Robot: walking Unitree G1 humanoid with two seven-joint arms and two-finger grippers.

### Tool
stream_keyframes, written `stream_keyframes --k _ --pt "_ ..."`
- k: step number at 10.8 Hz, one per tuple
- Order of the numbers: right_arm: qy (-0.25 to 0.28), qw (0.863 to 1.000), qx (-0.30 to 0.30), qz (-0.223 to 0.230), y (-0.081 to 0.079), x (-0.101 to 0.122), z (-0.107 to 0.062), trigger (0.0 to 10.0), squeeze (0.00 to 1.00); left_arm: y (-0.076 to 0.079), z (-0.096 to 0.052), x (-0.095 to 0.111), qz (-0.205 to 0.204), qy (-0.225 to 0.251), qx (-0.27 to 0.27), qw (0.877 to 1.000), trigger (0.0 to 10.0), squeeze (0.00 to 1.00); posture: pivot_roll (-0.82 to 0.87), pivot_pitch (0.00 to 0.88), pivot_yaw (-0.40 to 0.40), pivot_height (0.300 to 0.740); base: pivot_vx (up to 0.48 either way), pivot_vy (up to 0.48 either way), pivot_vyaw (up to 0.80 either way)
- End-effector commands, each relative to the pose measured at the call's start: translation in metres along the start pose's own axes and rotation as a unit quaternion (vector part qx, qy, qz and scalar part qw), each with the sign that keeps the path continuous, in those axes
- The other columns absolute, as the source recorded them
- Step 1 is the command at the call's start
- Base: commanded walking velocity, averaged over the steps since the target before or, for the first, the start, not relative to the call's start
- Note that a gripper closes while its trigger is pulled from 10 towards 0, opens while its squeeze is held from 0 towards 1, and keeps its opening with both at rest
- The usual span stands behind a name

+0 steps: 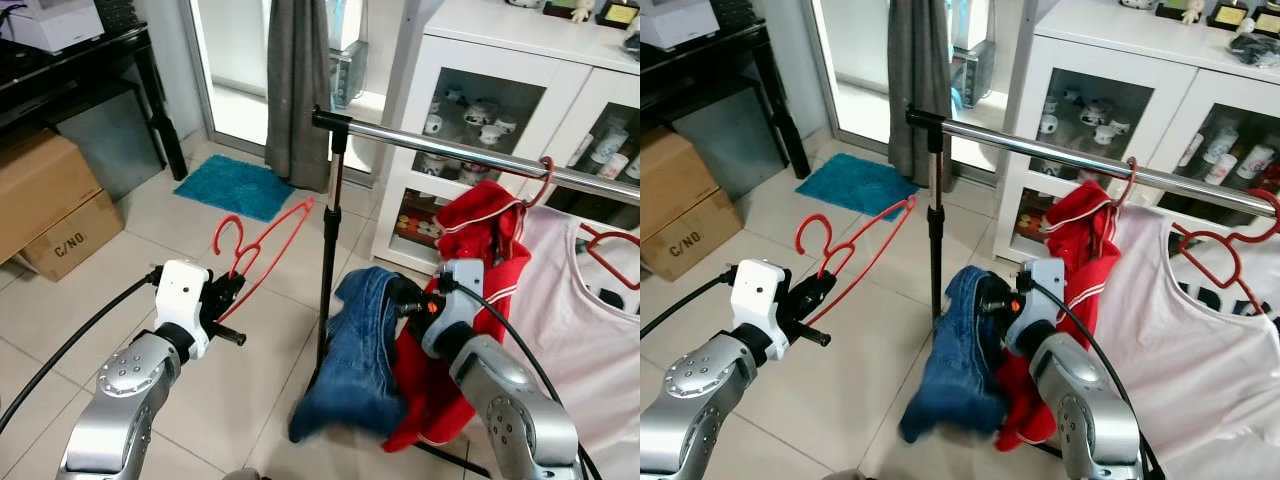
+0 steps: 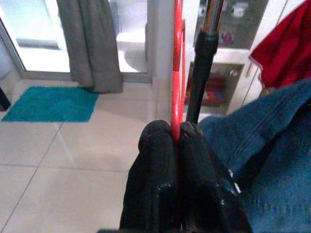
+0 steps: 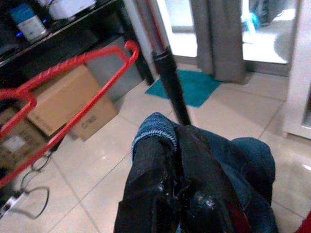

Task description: Hang hanger

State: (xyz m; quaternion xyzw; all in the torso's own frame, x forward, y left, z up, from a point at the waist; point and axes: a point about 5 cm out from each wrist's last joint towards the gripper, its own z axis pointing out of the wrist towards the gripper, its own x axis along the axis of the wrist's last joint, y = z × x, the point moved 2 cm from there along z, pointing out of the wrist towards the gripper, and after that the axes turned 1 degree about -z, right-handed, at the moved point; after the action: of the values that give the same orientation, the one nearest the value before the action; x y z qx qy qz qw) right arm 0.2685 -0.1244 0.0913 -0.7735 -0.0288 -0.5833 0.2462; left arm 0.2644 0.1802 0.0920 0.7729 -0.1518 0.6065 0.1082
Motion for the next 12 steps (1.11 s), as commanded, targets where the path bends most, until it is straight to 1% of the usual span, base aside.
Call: stream_keyframes --k 1,2,3,5,7,12 --pt "0.023 1.000 -0.011 -0.006 0.002 0.007 0.001 10.0 0.00 -0.001 0.002 0.001 0.014 -0.002 0.002 1.000 10.0 0.00 0.00 0.000 0.006 0.740 0.000 0.000 0.00" --pt "0.020 1.000 -0.019 0.001 0.003 0.005 0.001 10.0 0.00 0.001 0.003 0.002 0.015 -0.001 -0.002 1.000 10.0 0.00 0.01 0.000 0.007 0.740 0.000 0.000 0.00" --pt "0.012 0.999 -0.027 0.020 0.002 0.002 0.000 10.0 0.00 0.008 0.004 0.005 0.019 0.003 -0.017 1.000 10.0 0.00 0.01 0.000 0.009 0.740 0.000 0.000 0.00" --pt "0.005 1.000 -0.022 0.016 -0.002 -0.001 0.000 10.0 0.00 0.007 0.005 0.008 0.012 0.009 -0.017 1.000 10.0 0.00 0.01 0.000 0.009 0.740 0.000 0.000 0.00" --pt "0.005 1.000 -0.026 0.014 0.001 -0.001 -0.001 10.0 0.00 0.010 0.006 0.007 0.010 0.009 -0.027 1.000 10.0 0.00 0.00 0.000 0.011 0.740 0.000 0.000 0.00" --pt "0.001 1.000 -0.019 0.007 -0.001 -0.001 0.000 10.0 0.00 0.013 0.006 0.004 0.012 0.002 -0.035 0.999 10.0 0.00 0.00 0.000 0.003 0.740 -0.265 0.000 0.00"
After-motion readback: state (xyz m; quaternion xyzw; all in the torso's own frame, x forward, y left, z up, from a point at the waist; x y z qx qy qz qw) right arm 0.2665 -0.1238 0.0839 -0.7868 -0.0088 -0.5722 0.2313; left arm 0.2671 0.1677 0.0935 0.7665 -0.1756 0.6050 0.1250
